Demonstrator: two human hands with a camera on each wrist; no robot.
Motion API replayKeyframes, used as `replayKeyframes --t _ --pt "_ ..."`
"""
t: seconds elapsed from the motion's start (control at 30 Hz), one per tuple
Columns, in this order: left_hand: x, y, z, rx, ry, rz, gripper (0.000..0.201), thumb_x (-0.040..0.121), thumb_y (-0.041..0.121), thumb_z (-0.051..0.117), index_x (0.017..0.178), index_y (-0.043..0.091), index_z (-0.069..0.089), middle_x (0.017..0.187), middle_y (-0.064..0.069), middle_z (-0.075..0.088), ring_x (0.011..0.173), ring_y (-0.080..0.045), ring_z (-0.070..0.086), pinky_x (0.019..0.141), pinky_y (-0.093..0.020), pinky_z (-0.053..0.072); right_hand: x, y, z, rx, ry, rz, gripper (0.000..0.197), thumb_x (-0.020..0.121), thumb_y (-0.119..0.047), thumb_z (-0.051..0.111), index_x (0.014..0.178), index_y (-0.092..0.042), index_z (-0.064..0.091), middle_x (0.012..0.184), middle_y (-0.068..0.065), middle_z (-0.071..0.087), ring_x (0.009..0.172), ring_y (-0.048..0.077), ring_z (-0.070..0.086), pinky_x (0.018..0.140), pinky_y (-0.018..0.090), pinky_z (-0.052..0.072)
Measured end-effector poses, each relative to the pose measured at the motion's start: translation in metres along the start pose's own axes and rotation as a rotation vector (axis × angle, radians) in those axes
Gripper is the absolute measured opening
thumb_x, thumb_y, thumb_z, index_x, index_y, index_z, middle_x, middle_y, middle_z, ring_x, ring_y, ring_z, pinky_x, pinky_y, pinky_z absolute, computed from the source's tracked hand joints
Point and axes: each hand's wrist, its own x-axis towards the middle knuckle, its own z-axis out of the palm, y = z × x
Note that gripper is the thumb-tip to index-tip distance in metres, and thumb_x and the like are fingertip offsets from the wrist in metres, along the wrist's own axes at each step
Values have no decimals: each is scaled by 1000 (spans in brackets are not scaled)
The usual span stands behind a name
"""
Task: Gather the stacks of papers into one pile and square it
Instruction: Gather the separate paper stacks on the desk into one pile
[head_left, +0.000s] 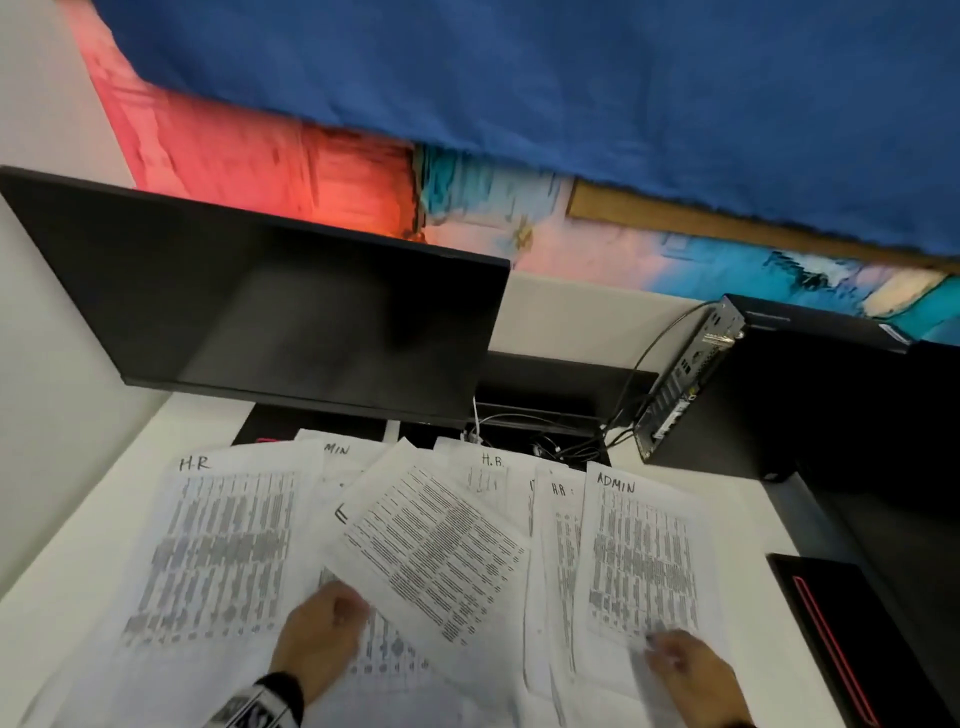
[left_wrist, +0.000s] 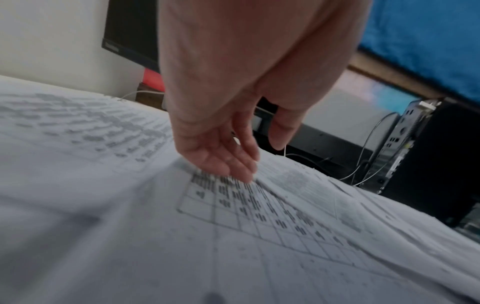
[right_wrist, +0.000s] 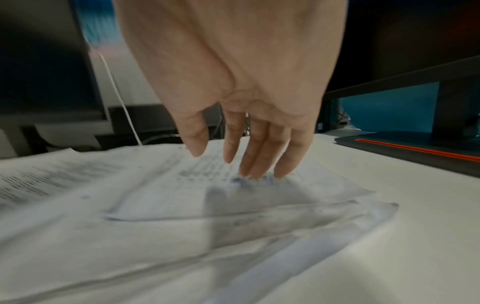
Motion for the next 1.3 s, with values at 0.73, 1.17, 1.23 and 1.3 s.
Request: replayKeyframes --t 0.73,1.17,1.23,1.3 --pt "33 60 59 -24 103 -210 11 100 19 58 102 9 56 93 -9 67 72 -24 65 59 -33 57 104 16 -22 383 -242 196 81 72 -29 91 136 9 57 119 20 70 111 35 65 100 41 50" --pt "36 21 -16 180 -10 -53 8 95 25 65 96 19 59 85 2 65 77 -17 62 64 -24 46 96 -4 -78 567 -222 -48 32 90 -18 74 120 -10 71 111 12 79 105 33 73 106 56 48" --pt "41 17 -8 149 53 -79 10 96 22 64 97 15 57 85 0 65 75 -17 61 60 -22 46 87 -17 -91 621 -190 -109 30 93 -17 70 122 -12 69 110 8 80 108 32 72 106 55 48" --pt "45 14 -2 113 117 -114 16 96 21 63 106 9 58 98 -8 69 85 -24 66 70 -31 55 78 -29 -102 700 -156 -135 34 89 -16 72 121 -10 68 105 7 81 103 31 75 101 51 51"
